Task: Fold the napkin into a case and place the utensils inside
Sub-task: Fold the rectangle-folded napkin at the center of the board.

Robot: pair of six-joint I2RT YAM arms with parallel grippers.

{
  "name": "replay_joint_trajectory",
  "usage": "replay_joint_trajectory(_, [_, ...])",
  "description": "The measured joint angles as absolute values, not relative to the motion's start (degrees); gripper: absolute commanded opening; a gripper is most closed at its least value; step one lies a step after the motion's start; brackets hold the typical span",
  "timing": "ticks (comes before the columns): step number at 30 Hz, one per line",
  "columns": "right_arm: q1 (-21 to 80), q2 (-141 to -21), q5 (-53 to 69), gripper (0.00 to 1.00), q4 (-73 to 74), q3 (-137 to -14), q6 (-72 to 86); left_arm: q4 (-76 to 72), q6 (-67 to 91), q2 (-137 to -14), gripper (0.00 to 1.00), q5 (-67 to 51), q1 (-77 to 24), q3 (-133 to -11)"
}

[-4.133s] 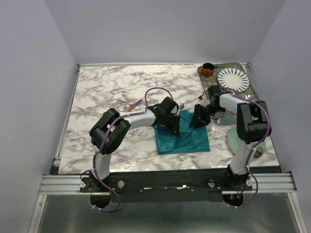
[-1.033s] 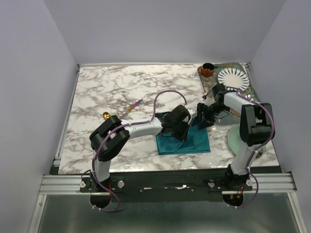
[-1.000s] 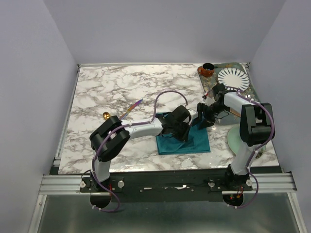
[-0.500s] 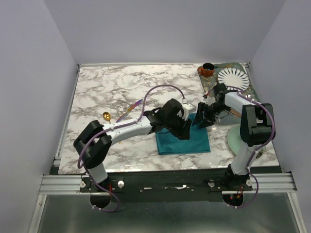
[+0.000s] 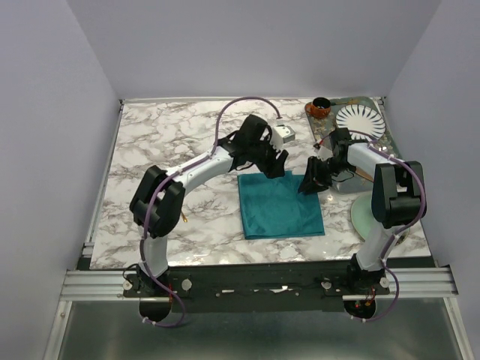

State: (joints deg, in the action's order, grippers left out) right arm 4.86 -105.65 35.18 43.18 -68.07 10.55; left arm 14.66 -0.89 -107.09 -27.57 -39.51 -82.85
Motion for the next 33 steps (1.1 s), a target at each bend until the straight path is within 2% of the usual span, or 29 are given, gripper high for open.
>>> replay_joint_trajectory(8, [4.86, -105.62, 35.11, 0.45, 41.71, -68.05, 10.52, 21.28, -18.90, -121.10, 0.66, -30.39, -39.99, -100.88])
replay_joint_trajectory(19, [4.86, -105.62, 34.54, 0.55, 40.99, -68.86, 10.15, 27.66, -29.65, -129.25, 0.61, -33.56, -39.94, -103.85])
replay_joint_trajectory(26, [4.86, -105.62, 34.33, 0.57, 40.23, -69.95, 9.52, 29.43, -31.94, -133.01, 0.48, -33.56, -39.97, -108.27])
replay_joint_trajectory(33, [4.86, -105.67, 34.26, 0.58, 39.46, -70.17, 9.34, 29.93, -33.47, -133.58, 0.54, -33.56, -39.99, -108.55])
